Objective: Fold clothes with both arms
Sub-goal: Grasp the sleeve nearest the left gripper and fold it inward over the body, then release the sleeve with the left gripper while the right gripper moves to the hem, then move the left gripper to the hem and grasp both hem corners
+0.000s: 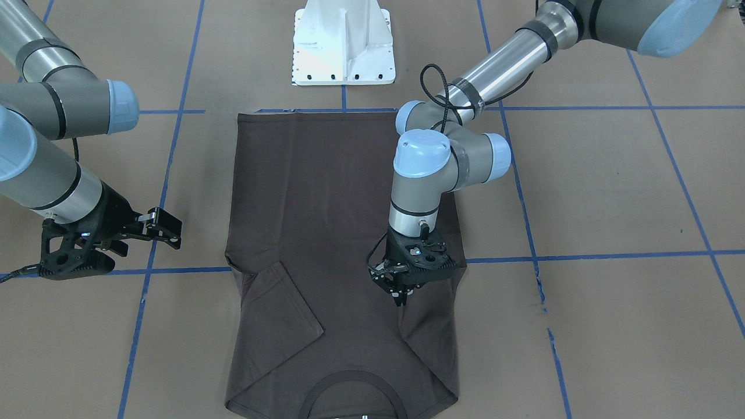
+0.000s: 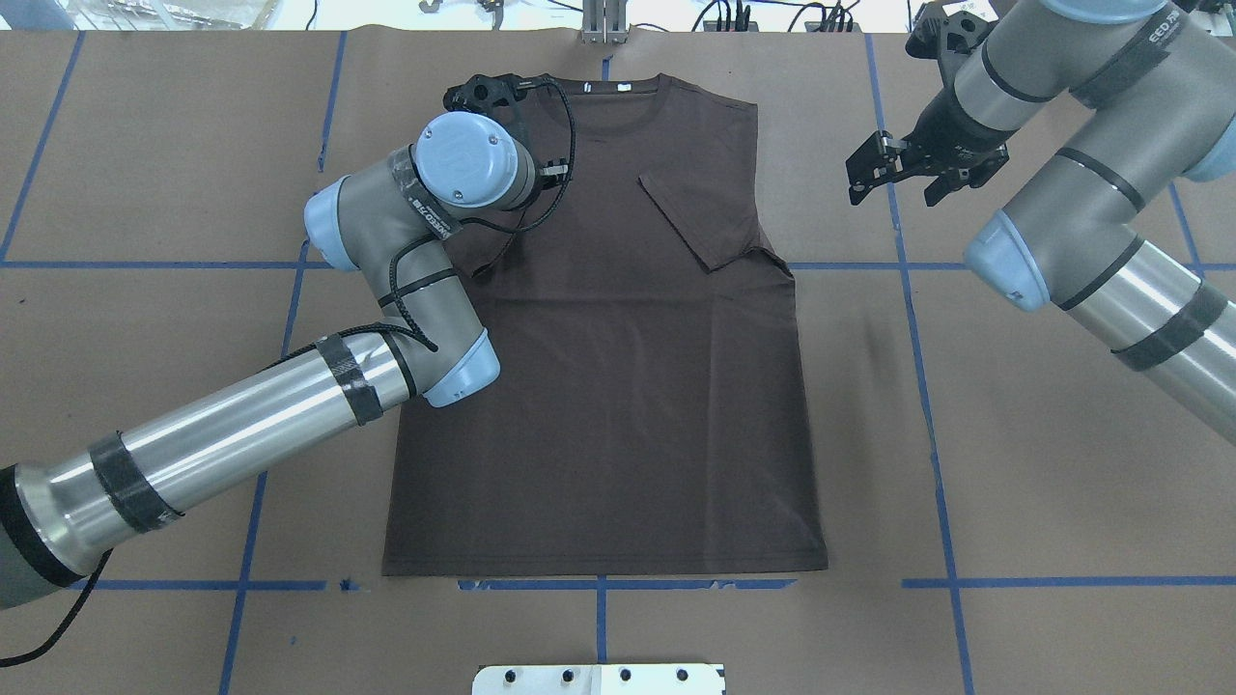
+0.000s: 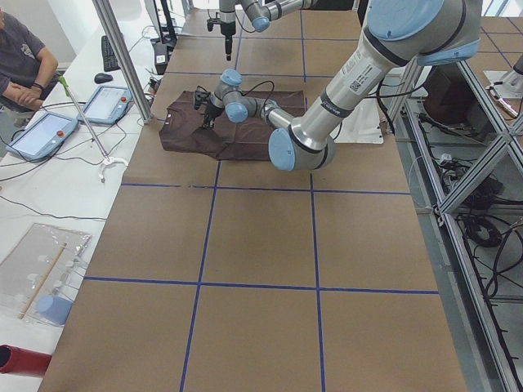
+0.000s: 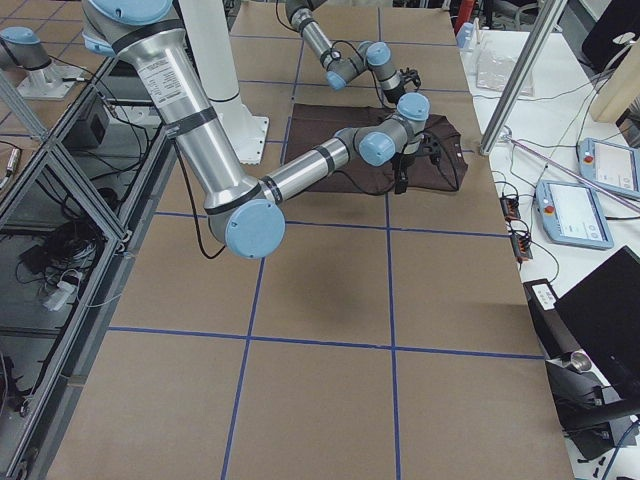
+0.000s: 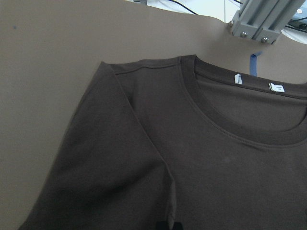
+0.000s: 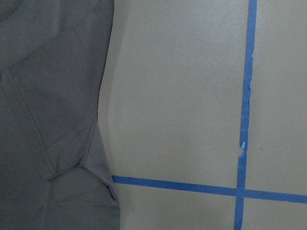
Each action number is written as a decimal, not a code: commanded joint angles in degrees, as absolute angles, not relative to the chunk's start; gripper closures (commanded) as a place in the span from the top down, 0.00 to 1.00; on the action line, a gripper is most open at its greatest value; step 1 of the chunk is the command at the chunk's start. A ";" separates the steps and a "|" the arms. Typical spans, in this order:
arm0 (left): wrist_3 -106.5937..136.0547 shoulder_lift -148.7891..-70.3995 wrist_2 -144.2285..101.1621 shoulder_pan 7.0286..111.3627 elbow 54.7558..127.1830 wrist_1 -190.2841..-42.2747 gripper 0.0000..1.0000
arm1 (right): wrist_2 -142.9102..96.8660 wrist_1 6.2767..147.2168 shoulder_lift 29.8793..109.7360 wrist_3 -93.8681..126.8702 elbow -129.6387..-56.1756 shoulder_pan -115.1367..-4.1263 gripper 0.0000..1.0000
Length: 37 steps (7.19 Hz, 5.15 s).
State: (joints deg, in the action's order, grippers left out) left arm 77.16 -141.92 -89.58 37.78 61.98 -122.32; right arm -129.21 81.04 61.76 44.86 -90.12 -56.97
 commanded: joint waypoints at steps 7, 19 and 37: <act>76.47 -132.85 -96.39 37.79 75.08 -126.83 1.00 | -126.22 81.04 67.37 48.83 -95.94 -56.08 1.00; 68.47 -117.51 -99.58 38.14 107.67 -106.61 1.00 | -94.75 69.70 86.66 87.10 -115.40 -13.27 0.98; 104.01 -97.30 -90.11 14.02 119.18 -106.96 0.96 | -94.48 69.26 87.27 88.24 -121.02 -13.09 0.00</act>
State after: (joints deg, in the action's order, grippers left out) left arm 96.83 -98.12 -93.71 20.79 119.27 -107.23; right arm -94.50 69.27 87.16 88.24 -120.51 -13.03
